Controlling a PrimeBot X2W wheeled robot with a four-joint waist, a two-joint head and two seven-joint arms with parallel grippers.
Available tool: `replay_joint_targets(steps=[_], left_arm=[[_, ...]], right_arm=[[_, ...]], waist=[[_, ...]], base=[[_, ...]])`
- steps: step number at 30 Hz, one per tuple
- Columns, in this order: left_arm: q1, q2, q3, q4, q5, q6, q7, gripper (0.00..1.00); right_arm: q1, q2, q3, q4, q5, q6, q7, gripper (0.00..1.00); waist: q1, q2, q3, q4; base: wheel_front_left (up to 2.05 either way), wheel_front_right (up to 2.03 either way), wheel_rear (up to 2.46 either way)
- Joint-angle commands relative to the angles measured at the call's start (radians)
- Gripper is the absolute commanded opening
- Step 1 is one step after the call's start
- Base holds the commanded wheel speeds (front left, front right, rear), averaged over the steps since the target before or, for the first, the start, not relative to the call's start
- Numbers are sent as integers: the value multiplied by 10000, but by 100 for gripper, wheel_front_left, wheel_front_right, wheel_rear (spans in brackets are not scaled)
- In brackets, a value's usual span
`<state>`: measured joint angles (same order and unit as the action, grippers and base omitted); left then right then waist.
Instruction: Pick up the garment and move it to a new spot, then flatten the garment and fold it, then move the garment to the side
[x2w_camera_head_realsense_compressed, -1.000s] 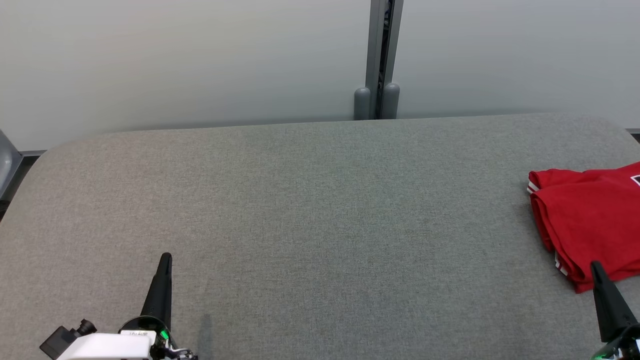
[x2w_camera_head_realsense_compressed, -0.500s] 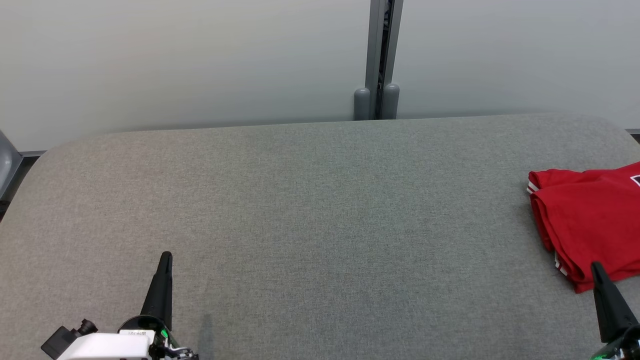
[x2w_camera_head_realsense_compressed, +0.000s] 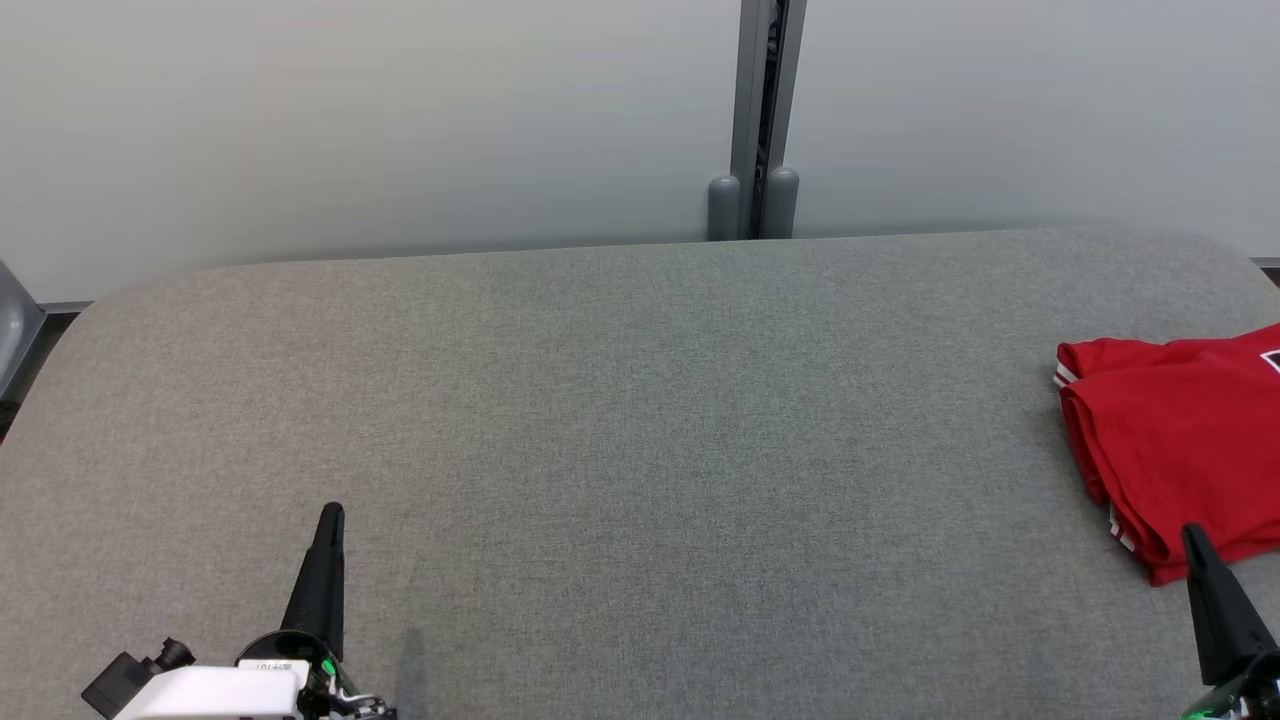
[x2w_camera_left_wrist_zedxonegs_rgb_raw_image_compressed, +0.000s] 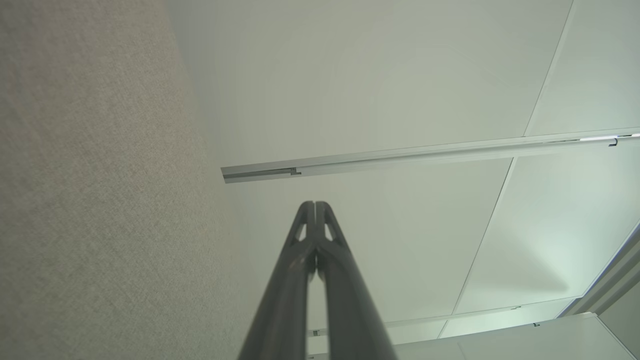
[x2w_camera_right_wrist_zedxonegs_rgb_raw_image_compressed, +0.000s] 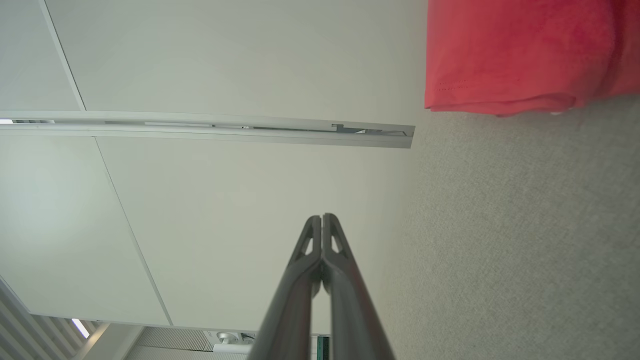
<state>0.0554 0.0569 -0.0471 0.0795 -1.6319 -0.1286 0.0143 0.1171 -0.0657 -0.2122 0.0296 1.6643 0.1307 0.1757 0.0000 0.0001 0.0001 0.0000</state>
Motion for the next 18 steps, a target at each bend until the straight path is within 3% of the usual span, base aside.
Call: replay_joint_targets(steps=[1,18], left_arm=[[-142,51,58,-9,-35,-54,10,0],[-142,39,69,-6,-21,-48,26,0]], right_arm=[[35,-4,-25,7,14,0,66,0],[30,9,-41,10,-9,0,85,0]], waist=[[0,-1,0,0],[0,-1,0,0]], base=[[0,0,0],[0,0,0]])
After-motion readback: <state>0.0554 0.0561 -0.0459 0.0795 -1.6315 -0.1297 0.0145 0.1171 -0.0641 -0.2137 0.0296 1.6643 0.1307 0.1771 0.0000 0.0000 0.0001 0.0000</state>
